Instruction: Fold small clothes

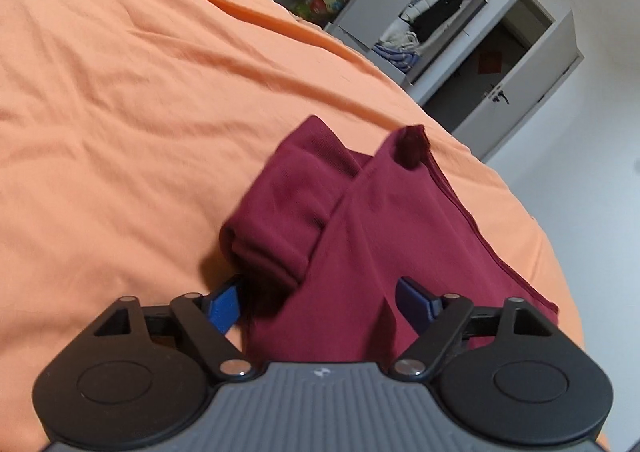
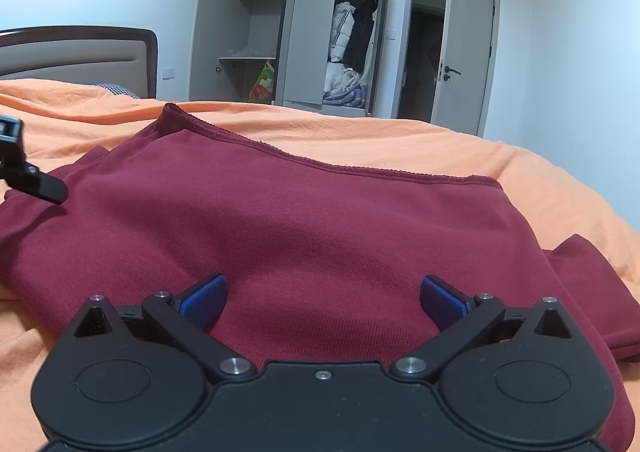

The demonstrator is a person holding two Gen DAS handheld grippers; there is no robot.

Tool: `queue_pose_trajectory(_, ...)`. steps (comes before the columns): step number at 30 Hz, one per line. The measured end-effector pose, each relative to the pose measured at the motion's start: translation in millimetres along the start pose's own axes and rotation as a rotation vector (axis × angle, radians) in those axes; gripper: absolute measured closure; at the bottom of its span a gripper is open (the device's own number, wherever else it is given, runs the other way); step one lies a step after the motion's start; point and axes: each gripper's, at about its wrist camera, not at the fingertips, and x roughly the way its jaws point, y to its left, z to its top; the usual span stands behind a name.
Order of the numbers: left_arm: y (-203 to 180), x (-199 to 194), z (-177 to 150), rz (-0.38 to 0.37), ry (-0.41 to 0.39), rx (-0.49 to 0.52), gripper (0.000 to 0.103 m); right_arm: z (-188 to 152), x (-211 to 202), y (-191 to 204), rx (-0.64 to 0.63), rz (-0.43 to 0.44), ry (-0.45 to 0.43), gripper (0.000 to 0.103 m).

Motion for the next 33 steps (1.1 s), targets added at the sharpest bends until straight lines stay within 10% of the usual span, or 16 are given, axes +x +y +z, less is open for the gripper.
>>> queue_pose_trajectory(10,-4.5,4.6,6.2,0.033,-0.016,-0.018,0.072,0.0,0.0,0.8,0.002,0.002,-0.001,0.000)
queue_pose_trajectory(33,-34.4,-17.2,9.8,0.052,-0.059,0.126,0.084,1.6,2.7,8.4,0.006,0.007,-0.005,0.000)
